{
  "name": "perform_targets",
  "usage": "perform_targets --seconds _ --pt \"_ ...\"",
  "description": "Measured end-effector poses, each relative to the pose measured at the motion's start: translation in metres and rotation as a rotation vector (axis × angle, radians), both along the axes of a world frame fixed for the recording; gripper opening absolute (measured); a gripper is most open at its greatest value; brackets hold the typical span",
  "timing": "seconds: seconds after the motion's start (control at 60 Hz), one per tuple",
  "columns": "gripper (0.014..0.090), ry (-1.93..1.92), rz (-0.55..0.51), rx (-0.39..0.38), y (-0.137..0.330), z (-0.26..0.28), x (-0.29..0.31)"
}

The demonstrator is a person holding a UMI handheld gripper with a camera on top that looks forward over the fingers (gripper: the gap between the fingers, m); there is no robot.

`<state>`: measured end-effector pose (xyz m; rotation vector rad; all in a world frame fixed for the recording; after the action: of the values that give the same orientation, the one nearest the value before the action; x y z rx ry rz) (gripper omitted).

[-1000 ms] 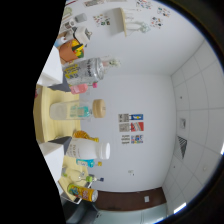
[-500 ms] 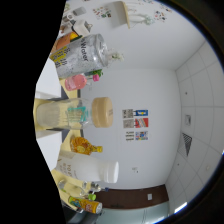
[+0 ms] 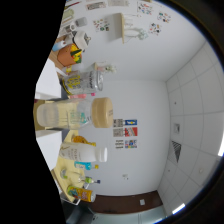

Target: Make me a cup of Mount Fuji.

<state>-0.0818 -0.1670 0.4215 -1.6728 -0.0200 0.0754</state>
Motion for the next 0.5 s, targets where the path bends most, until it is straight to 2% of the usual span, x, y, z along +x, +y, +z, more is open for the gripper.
perform_targets --seconds 0.05,0.167,0.35,0.5 --pt "0.0411 0.006 -0.008 -0.009 -0.013 -0.016 0.002" --pt "0.0411 0.020 0.008 -0.083 -0.038 -0.083 -0.001" --pt "0.0410 0.027 -0.021 -0.235 -0.061 -0.210 -0.003" --pt "0.0411 0.110 -0.029 -0.278 -0.066 -0.277 -0.003"
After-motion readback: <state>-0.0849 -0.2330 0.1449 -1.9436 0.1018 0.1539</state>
